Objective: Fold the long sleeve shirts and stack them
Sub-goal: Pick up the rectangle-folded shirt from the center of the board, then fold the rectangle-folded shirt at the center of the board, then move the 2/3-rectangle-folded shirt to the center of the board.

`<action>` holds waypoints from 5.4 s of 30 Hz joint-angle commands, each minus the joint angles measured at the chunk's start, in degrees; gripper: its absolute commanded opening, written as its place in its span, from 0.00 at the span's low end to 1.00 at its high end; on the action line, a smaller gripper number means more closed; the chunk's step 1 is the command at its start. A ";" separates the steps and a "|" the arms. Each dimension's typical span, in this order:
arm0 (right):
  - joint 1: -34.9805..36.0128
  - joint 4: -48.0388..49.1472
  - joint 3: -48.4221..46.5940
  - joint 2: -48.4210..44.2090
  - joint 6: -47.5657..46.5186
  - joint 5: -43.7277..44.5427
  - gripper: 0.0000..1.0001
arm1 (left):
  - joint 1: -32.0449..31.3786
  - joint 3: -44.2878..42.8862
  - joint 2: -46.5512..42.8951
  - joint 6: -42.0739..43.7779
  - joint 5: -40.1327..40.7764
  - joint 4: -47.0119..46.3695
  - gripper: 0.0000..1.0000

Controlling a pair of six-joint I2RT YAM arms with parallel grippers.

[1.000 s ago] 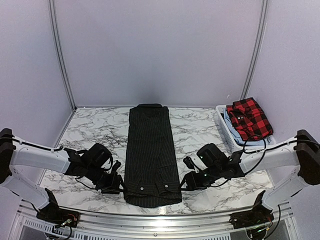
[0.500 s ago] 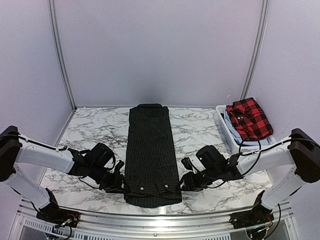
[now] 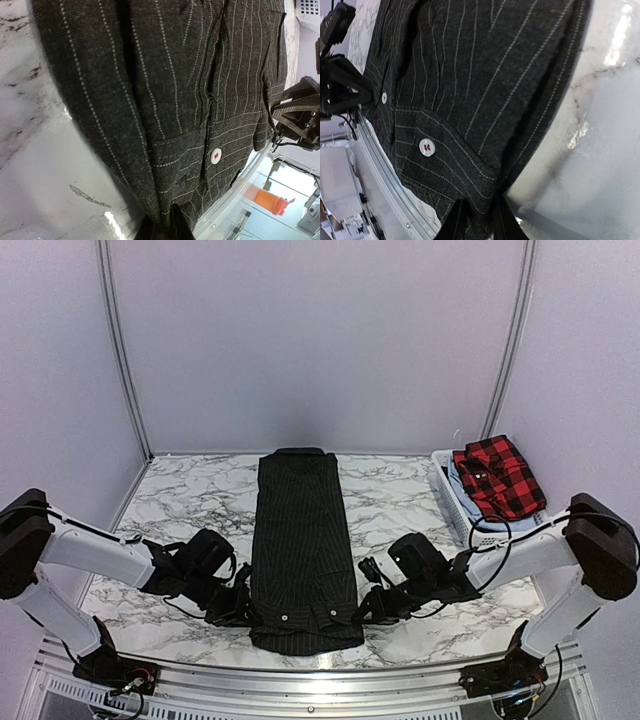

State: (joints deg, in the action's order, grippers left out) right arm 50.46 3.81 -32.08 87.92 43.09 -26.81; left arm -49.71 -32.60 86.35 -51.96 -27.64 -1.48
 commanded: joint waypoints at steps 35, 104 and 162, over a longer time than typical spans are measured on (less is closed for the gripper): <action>-18.26 -4.71 -38.63 21.34 -10.49 1.27 0.00 | 17.79 -26.57 11.91 11.65 5.83 3.28 0.00; -9.40 -12.33 -37.24 22.50 -23.41 17.24 0.26 | 22.77 -60.20 37.53 23.88 12.10 11.32 0.22; -8.91 -14.39 -22.65 11.52 -21.88 16.71 0.00 | 5.24 -9.82 9.02 12.48 10.80 -6.30 0.00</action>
State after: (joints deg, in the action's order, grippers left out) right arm 39.97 -7.88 -57.39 104.09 19.84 -7.86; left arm -41.89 -45.39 98.76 -35.99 -14.48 -9.98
